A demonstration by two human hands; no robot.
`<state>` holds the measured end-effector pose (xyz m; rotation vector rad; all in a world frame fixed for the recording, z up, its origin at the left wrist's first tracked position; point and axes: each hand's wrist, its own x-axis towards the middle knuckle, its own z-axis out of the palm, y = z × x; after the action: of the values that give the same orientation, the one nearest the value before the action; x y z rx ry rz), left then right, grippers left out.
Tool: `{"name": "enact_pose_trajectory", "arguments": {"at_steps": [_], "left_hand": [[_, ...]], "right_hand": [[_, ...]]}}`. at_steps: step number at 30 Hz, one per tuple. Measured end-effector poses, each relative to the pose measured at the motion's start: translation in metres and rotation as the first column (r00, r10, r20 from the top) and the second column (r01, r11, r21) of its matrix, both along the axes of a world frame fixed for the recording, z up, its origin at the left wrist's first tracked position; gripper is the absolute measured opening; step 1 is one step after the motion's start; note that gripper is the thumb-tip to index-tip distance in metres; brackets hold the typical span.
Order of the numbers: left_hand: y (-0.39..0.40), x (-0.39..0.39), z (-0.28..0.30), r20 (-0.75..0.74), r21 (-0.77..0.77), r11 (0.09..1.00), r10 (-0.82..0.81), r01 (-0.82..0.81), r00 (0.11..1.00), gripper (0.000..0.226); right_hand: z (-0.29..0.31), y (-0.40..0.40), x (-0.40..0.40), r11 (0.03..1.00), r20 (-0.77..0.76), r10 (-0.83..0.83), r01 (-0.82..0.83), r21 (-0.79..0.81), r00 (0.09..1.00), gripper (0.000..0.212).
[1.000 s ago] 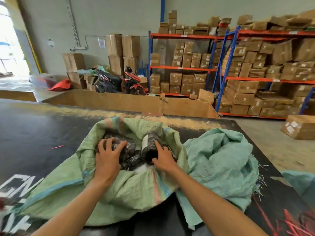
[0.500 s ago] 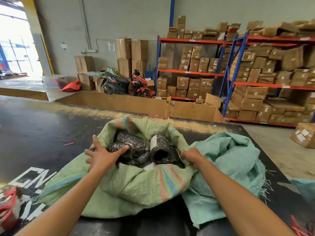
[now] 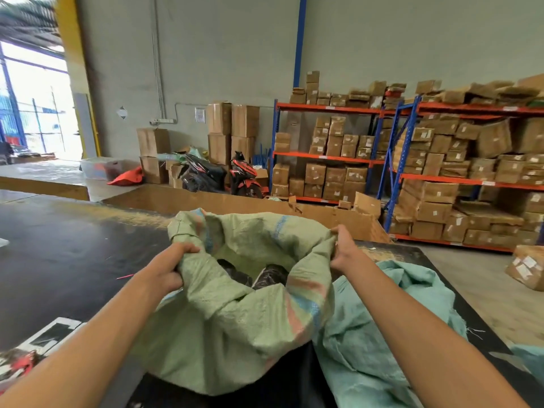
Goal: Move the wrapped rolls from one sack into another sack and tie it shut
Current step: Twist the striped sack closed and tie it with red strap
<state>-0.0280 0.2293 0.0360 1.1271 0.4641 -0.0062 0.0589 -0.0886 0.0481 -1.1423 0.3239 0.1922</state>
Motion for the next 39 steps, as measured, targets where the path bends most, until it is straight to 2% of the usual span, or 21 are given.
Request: {"name": "enact_pose_trajectory", "arguments": {"at_steps": [3, 6, 8, 10, 12, 14, 19, 24, 27, 32, 37, 39], "left_hand": [[-0.006, 0.009, 0.005, 0.203, -0.067, 0.994, 0.102, -0.09, 0.974, 0.037], [-0.017, 0.018, 0.021, 0.332, -0.018, 0.992, 0.123, -0.124, 0.935, 0.037], [-0.02, 0.023, 0.032, 0.388, -0.017, 0.99, 0.136, -0.141, 0.911, 0.038], [-0.011, 0.036, 0.035, 0.43, -0.035, 0.986, 0.162, -0.163, 0.888, 0.042], [0.002, 0.05, 0.038, 0.471, -0.033, 0.981, 0.186, -0.193, 0.862, 0.052], [0.01, 0.059, 0.05, 0.52, -0.055, 0.976, 0.207, -0.209, 0.829, 0.052], [0.0, 0.054, 0.104, 0.668, 0.021, 0.989, 0.094, -0.146, 0.738, 0.036], [-0.021, 0.054, 0.126, 0.685, 0.049, 0.99, 0.061, -0.13, 0.726, 0.044], [-0.038, 0.052, 0.128, 0.674, 0.04, 0.996, 0.036, -0.085, 0.738, 0.038], [-0.057, 0.059, 0.124, 0.648, 0.012, 0.99, 0.099, -0.14, 0.756, 0.044], [-0.074, 0.055, 0.118, 0.626, 0.012, 0.998, 0.042, -0.064, 0.779, 0.054], [-0.08, 0.051, 0.107, 0.605, 0.033, 0.999, -0.048, 0.035, 0.795, 0.042]], "right_hand": [[0.007, -0.001, -0.008, 0.988, -0.046, 0.149, -0.15, -0.023, 0.988, 0.051], [0.01, 0.002, -0.013, 0.955, -0.079, 0.264, -0.272, -0.121, 0.961, 0.043], [0.015, 0.007, -0.01, 0.977, -0.012, 0.182, -0.182, -0.114, 0.983, 0.031], [0.028, 0.014, -0.01, 0.996, 0.112, 0.085, -0.082, -0.033, 0.99, 0.019], [0.044, 0.02, -0.012, 0.998, 0.247, 0.03, -0.041, 0.04, 0.969, 0.018], [0.065, 0.024, -0.013, 0.995, 0.358, -0.037, 0.0, 0.104, 0.933, 0.018], [0.115, 0.026, -0.021, 0.979, 0.537, -0.148, 0.047, 0.198, 0.831, 0.024], [0.135, 0.005, -0.044, 0.972, 0.626, -0.207, 0.083, 0.221, 0.752, 0.033], [0.135, -0.011, -0.065, 0.972, 0.637, -0.218, 0.103, 0.213, 0.739, 0.028], [0.143, -0.028, -0.099, 0.979, 0.695, -0.199, 0.118, 0.163, 0.691, 0.016], [0.142, -0.056, -0.115, 0.984, 0.728, -0.179, 0.136, 0.119, 0.662, 0.019], [0.128, -0.067, -0.116, 0.979, 0.712, -0.189, 0.183, 0.086, 0.677, 0.03]]}}
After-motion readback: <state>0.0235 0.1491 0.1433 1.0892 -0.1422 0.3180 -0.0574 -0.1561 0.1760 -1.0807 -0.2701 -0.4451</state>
